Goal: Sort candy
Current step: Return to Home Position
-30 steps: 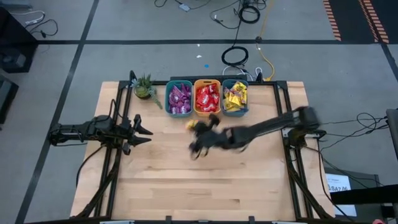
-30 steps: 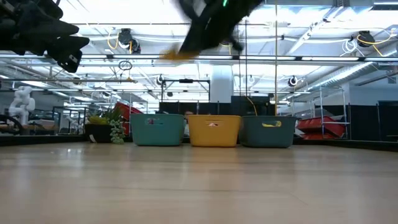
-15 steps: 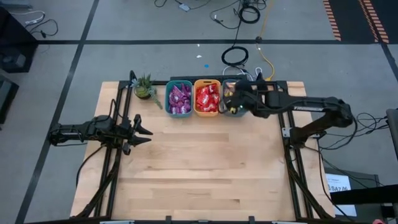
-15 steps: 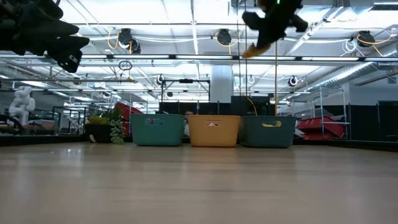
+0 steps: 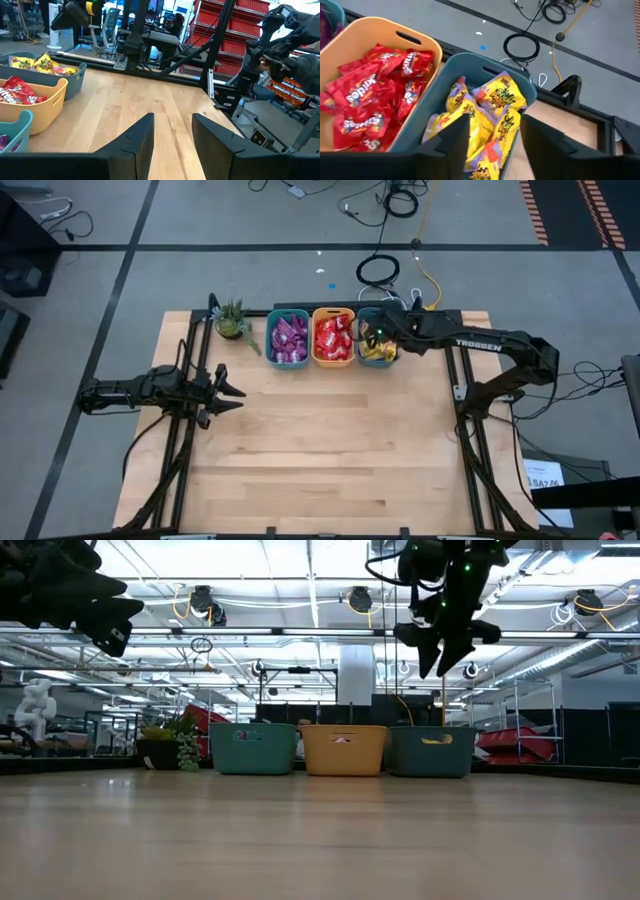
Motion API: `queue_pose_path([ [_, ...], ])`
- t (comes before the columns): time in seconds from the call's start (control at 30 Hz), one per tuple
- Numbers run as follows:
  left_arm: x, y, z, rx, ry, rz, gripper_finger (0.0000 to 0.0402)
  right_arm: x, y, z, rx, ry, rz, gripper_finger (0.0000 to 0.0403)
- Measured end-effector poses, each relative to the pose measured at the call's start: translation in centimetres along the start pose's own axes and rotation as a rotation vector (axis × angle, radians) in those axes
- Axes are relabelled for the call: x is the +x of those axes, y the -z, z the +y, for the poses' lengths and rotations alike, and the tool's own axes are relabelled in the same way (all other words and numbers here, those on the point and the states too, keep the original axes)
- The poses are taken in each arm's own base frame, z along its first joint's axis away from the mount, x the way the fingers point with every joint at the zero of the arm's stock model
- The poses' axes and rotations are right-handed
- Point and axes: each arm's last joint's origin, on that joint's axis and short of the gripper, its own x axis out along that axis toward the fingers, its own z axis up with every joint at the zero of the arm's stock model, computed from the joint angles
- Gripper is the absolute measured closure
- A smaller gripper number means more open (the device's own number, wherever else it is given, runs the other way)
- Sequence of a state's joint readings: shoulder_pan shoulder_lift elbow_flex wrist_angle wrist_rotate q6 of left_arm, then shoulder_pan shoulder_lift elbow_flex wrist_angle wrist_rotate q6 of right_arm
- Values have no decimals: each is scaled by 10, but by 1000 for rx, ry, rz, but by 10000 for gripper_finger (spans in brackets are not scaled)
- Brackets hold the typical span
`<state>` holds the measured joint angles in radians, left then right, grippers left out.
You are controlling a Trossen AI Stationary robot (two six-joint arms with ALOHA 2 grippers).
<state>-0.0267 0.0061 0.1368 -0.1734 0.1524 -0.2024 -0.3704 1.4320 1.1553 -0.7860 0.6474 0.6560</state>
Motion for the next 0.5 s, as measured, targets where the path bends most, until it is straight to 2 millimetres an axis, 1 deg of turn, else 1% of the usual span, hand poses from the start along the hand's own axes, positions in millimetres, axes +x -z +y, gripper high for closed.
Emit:
queue_pose_path([
  [0.1,0,0,0,0,0,0,259,0,-1,-2,-15,3,-2,200],
  [0.23,0,0,0,0,0,0,259,-1,-1,-2,-27,0,-5,167],
  [0.37,0,0,0,0,0,0,259,-1,-1,-2,-23,0,-6,150],
  [0.5,0,0,0,0,0,0,259,-1,-1,-2,-28,0,-6,144],
])
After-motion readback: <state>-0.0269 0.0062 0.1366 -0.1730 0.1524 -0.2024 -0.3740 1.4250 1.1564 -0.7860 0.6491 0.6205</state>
